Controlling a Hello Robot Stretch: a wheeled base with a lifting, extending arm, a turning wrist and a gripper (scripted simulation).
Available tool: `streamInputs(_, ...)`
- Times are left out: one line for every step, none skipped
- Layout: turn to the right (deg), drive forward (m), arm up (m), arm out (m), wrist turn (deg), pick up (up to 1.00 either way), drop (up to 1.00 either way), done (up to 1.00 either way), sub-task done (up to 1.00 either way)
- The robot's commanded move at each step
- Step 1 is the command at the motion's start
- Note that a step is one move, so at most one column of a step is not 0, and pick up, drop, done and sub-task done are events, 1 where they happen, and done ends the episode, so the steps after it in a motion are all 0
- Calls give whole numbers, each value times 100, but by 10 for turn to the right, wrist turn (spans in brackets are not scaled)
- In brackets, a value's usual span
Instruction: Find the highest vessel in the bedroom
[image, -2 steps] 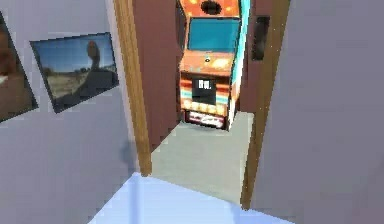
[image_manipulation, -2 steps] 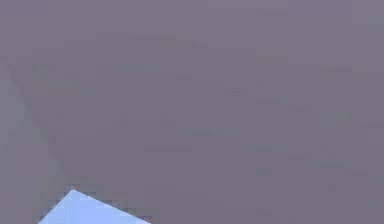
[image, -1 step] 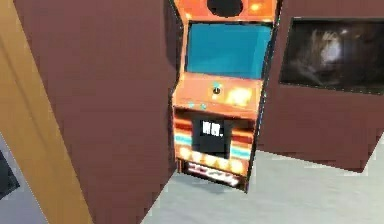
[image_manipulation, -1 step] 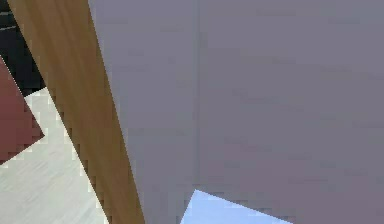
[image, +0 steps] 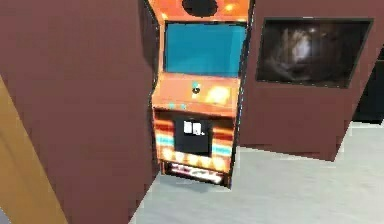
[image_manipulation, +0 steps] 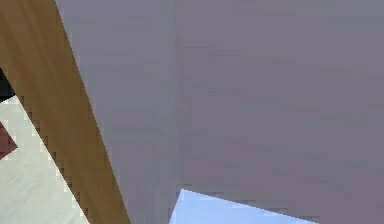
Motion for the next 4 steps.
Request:
streamInputs(0,15,0,0,0,0,0,0,0)
streamInputs(390,0,0,0,0,0,0,0,0)
streamInputs(30,0,0,0,0,0,0,0,0)
streamInputs(0,75,0,0,0,0,0,0,0)
